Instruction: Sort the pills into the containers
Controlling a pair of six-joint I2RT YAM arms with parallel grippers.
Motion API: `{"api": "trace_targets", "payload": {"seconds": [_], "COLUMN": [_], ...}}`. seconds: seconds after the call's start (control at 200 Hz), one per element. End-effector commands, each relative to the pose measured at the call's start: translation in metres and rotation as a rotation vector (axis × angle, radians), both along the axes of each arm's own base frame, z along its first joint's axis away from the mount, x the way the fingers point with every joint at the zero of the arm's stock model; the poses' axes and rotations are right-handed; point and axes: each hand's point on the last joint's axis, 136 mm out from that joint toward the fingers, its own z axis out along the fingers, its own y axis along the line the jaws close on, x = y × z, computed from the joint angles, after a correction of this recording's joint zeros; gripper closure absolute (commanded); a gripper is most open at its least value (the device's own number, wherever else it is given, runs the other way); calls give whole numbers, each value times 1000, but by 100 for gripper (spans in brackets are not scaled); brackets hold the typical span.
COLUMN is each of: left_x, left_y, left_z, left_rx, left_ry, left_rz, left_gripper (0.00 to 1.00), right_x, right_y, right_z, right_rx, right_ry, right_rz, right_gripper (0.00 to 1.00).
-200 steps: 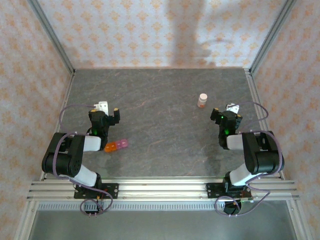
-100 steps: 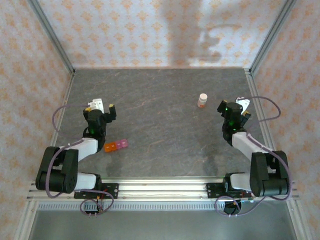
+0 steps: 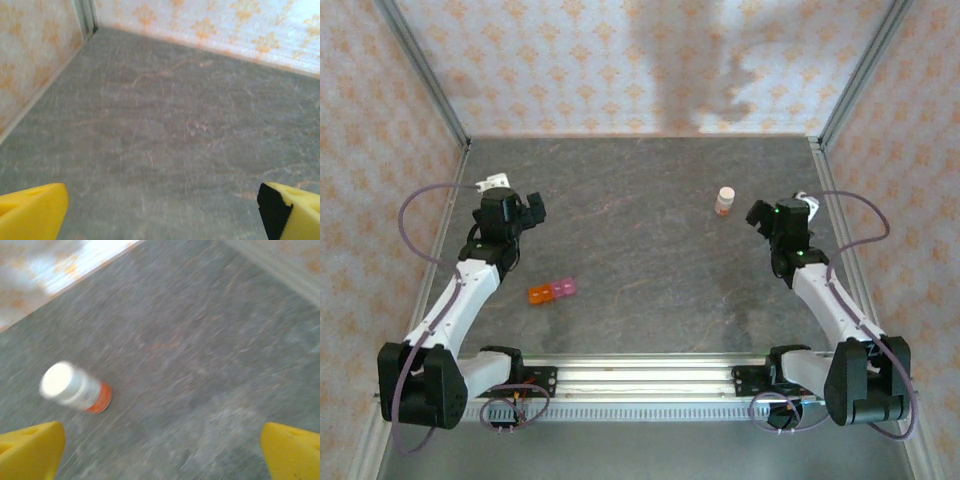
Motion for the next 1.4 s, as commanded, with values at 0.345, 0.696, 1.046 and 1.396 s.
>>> {"api": "trace_targets", "payload": {"seconds": [0.345,0.696,1.046,1.396], "left_x": [-96,-121,-115,-113], "left_y": [-20,-42,-57,-74], "left_z": [-73,-129,-151,-166], "left_rx": [-295,-360,-414,-478], "left_ry": [276,343,365,399], "left_rz": [134,115,61,21], "left_gripper": [0,0,0,0], "right_x": [-16,-12,2,2], "right_y": [111,82,108,122], "right_z": [-2,3,-17,-25], "right_rx": [-25,-147,-45,-2], "right_ry": [160,183,266,305], "right_rz": [348,221,258,298], "right_gripper": [2,1,0,1]}}
